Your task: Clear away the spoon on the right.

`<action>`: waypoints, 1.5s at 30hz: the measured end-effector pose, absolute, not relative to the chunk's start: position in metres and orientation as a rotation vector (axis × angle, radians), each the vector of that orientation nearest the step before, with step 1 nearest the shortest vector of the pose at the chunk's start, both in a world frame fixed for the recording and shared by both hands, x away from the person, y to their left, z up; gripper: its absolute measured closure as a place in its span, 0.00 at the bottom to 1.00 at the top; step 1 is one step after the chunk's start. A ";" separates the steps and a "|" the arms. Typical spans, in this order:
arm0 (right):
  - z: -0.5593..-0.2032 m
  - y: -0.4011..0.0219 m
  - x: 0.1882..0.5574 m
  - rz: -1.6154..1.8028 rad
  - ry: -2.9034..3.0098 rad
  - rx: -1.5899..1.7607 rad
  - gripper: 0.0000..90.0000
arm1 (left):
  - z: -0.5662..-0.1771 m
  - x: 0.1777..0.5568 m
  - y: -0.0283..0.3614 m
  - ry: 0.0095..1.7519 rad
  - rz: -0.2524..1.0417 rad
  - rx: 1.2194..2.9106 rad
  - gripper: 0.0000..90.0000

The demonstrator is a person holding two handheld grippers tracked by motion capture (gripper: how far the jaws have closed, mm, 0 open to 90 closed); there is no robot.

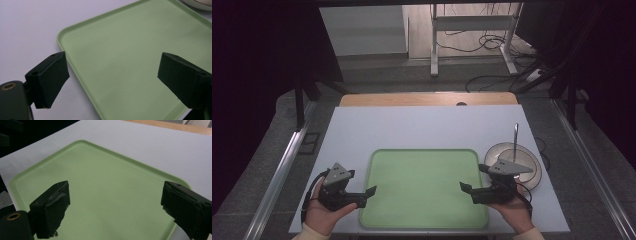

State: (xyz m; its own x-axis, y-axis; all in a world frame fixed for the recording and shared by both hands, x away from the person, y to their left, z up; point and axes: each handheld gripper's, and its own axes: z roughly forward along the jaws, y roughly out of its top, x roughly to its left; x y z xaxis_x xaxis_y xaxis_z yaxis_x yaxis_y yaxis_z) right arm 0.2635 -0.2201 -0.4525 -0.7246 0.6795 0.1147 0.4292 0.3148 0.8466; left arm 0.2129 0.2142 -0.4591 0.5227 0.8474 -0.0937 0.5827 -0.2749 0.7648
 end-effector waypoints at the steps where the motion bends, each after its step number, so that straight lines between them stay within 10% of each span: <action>1: -0.454 -0.221 0.265 1.362 2.324 1.004 0.09 | -0.459 0.213 0.214 1.164 0.430 1.982 0.11; 45: -0.426 -0.213 0.277 1.368 2.410 0.937 0.17 | -0.468 0.207 0.215 1.149 0.462 2.023 0.11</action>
State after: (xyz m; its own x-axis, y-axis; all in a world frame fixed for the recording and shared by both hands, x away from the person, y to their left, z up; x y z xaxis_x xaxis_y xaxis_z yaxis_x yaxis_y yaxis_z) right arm 0.2768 -0.2127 -0.4263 -0.7739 0.6220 0.1191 0.4210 0.3649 0.8304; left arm 0.2074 0.2147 -0.4680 0.5318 0.8453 -0.0516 0.5743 -0.3151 0.7556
